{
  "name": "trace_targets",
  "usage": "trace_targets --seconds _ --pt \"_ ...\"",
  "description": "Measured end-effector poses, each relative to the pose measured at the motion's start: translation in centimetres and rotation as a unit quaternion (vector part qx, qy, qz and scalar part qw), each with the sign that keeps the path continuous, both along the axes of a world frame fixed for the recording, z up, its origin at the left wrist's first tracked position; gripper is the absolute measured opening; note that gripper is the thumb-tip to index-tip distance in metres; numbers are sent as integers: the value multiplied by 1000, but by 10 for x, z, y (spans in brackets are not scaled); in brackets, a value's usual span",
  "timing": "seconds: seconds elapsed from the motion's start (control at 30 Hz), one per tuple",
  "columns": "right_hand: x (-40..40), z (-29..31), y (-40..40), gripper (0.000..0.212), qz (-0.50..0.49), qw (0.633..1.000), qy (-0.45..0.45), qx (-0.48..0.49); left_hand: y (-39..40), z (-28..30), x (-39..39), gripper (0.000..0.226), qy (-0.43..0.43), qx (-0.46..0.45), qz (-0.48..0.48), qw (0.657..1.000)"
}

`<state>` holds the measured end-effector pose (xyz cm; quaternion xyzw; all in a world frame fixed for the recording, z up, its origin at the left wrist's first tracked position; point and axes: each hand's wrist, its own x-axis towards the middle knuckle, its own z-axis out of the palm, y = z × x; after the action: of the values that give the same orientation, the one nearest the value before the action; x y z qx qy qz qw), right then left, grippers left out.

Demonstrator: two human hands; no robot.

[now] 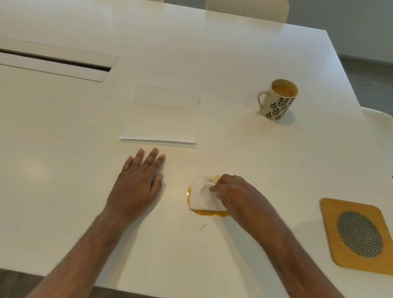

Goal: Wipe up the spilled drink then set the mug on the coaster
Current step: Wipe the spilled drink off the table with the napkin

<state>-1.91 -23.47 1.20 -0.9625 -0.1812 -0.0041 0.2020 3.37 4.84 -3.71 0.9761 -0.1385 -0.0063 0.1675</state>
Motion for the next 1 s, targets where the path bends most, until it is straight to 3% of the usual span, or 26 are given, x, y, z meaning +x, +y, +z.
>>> trace_targets --seconds 0.27,0.47,0.57,0.83,1.0 --pt "24 9 -9 29 -61 998 -17 16 0 0 0 61 1 -11 -2 1000" --pt "7 10 19 23 62 998 11 18 0 2 0 62 2 -10 -2 1000" --pt "-1 13 6 16 73 997 17 29 -1 0 0 59 2 -11 1 1000" --pt "9 15 -20 26 -53 998 2 15 -1 -1 0 61 -2 -15 3 1000" --pt "-7 8 -1 22 42 998 38 37 -1 -2 0 60 -5 -12 0 1000"
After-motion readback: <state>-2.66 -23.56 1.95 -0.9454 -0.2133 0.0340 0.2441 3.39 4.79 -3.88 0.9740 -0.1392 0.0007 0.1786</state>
